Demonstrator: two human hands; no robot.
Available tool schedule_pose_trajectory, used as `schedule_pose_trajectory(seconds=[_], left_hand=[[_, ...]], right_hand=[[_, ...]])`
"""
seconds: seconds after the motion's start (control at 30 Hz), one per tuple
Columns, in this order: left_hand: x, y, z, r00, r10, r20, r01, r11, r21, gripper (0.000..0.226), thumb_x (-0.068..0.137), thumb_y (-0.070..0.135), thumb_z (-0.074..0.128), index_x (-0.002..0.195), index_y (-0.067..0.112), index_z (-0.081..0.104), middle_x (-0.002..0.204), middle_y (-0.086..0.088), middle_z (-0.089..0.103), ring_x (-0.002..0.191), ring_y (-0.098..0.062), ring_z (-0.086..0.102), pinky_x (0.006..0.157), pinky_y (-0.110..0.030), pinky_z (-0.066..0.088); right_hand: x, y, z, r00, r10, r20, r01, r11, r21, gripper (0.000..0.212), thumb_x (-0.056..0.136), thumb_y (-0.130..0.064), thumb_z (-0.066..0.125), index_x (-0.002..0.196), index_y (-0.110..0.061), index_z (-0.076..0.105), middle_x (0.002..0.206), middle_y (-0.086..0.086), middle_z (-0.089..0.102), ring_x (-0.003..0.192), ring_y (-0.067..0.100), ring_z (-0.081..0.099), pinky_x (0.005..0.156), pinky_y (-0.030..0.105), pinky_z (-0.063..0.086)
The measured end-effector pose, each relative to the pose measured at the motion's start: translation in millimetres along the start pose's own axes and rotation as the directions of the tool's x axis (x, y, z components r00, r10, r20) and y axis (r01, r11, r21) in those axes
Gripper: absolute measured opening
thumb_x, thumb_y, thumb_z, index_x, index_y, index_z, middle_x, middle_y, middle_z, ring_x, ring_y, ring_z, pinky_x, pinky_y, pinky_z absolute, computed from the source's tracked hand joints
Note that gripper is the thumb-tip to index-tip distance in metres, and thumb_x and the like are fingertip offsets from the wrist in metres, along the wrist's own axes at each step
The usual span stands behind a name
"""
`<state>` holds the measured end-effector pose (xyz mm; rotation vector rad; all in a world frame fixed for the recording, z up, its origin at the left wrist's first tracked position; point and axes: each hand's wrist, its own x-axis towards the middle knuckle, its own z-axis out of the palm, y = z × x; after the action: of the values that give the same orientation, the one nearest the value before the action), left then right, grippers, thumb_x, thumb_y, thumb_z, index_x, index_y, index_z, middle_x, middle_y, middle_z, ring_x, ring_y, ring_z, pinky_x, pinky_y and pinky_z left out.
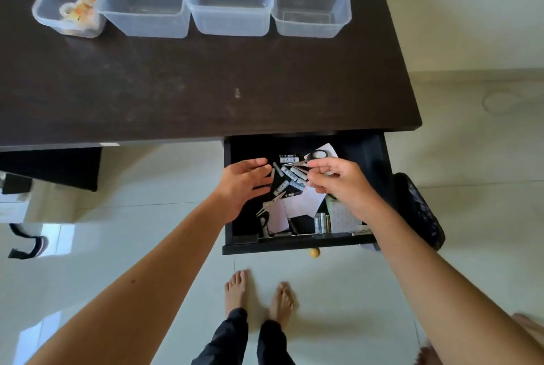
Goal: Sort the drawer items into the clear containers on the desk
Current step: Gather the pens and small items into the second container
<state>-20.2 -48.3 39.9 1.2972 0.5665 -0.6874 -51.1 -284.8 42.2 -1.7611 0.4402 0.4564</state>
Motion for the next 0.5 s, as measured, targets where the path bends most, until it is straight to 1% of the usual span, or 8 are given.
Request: schedule_pose_trajectory(seconds=[0.07, 0.13, 0.23, 0.37, 0.4, 0.43, 0.47, 0.5], left_hand=[[11.1, -9.9, 0.9, 1.000, -0.010, -0.018, 0.010, 0.999, 0.037, 0.026, 0.096, 0.008, 0.071, 0.121, 0.007, 0.068, 0.116, -0.016, 0.073, 0.115, -0.034, 0.070, 0.089, -0.039, 0.062], [21.1, -18.0, 2.4, 1.000, -0.007, -0.024, 0.009, 0.997, 0.078, 0.027, 0.095, 0.009, 0.072, 0.121, 0.007, 0.068, 0.117, -0.018, 0.073, 0.117, -0.036, 0.069, 0.094, -0.044, 0.060], [30.8, -24.7, 4.5, 1.000, 0.000, -0.024, 0.003, 0.992, 0.123, 0.025, 0.096, 0.010, 0.071, 0.121, 0.007, 0.068, 0.123, -0.021, 0.071, 0.116, -0.036, 0.069, 0.096, -0.045, 0.060], [39.9, -28.9, 5.6, 0.999, -0.014, -0.042, 0.020, 0.991, 0.132, 0.021, 0.099, 0.013, 0.068, 0.119, 0.009, 0.069, 0.123, -0.018, 0.071, 0.112, -0.033, 0.071, 0.097, -0.048, 0.059], [42.1, -30.2, 5.2, 0.999, -0.017, -0.046, 0.023, 0.991, 0.133, 0.021, 0.099, 0.013, 0.067, 0.119, 0.009, 0.069, 0.122, -0.016, 0.072, 0.112, -0.032, 0.071, 0.097, -0.048, 0.059], [43.9, -31.4, 5.2, 0.999, -0.018, -0.051, 0.024, 0.991, 0.135, 0.021, 0.099, 0.014, 0.067, 0.120, 0.009, 0.069, 0.122, -0.015, 0.072, 0.111, -0.032, 0.071, 0.097, -0.048, 0.059], [45.7, -32.8, 5.4, 0.998, -0.017, -0.058, 0.025, 0.990, 0.137, 0.022, 0.100, 0.014, 0.067, 0.121, 0.008, 0.069, 0.121, -0.015, 0.072, 0.111, -0.031, 0.071, 0.096, -0.047, 0.060], [47.2, -33.8, 5.9, 0.997, -0.014, -0.071, 0.023, 0.990, 0.139, 0.023, 0.100, 0.014, 0.066, 0.122, 0.008, 0.068, 0.122, -0.014, 0.071, 0.112, -0.030, 0.071, 0.095, -0.046, 0.060]], right_hand=[[7.3, 13.8, 1.7, 1.000, -0.003, -0.004, 0.003, 1.000, -0.024, 0.026, 0.093, -0.014, 0.079, 0.118, -0.021, 0.078, 0.104, 0.000, 0.078, 0.101, 0.022, 0.077, 0.084, 0.029, 0.064], [16.2, 23.7, 5.5, 1.000, -0.016, -0.006, 0.016, 0.998, -0.055, 0.024, 0.092, -0.014, 0.080, 0.115, -0.022, 0.079, 0.104, -0.001, 0.079, 0.101, 0.020, 0.076, 0.087, 0.031, 0.064], [30.5, 31.1, 14.2, 0.999, -0.049, -0.012, 0.048, 0.993, -0.110, 0.021, 0.091, -0.015, 0.082, 0.111, -0.023, 0.080, 0.105, -0.005, 0.079, 0.099, 0.013, 0.076, 0.094, 0.030, 0.062], [45.8, 35.7, 25.4, 0.995, -0.095, 0.006, 0.095, 0.981, -0.171, 0.024, 0.090, -0.015, 0.082, 0.113, -0.022, 0.080, 0.109, -0.008, 0.079, 0.100, 0.007, 0.074, 0.096, 0.025, 0.059], [48.8, 37.8, 28.3, 0.995, -0.100, 0.016, 0.101, 0.975, -0.200, 0.026, 0.090, -0.015, 0.083, 0.115, -0.021, 0.080, 0.110, -0.008, 0.079, 0.099, 0.005, 0.074, 0.094, 0.020, 0.059], [50.8, 39.4, 30.9, 0.995, -0.103, 0.017, 0.104, 0.966, -0.236, 0.027, 0.090, -0.015, 0.083, 0.116, -0.020, 0.079, 0.110, -0.009, 0.078, 0.097, 0.001, 0.072, 0.089, 0.012, 0.056], [52.4, 41.2, 33.6, 0.994, -0.107, 0.002, 0.104, 0.954, -0.281, 0.028, 0.090, -0.016, 0.083, 0.117, -0.020, 0.079, 0.108, -0.009, 0.077, 0.094, -0.002, 0.070, 0.080, 0.005, 0.053], [54.0, 43.2, 36.3, 0.992, -0.120, -0.026, 0.105, 0.939, -0.327, 0.028, 0.090, -0.017, 0.083, 0.118, -0.021, 0.079, 0.105, -0.010, 0.077, 0.092, -0.002, 0.069, 0.073, 0.001, 0.049]])
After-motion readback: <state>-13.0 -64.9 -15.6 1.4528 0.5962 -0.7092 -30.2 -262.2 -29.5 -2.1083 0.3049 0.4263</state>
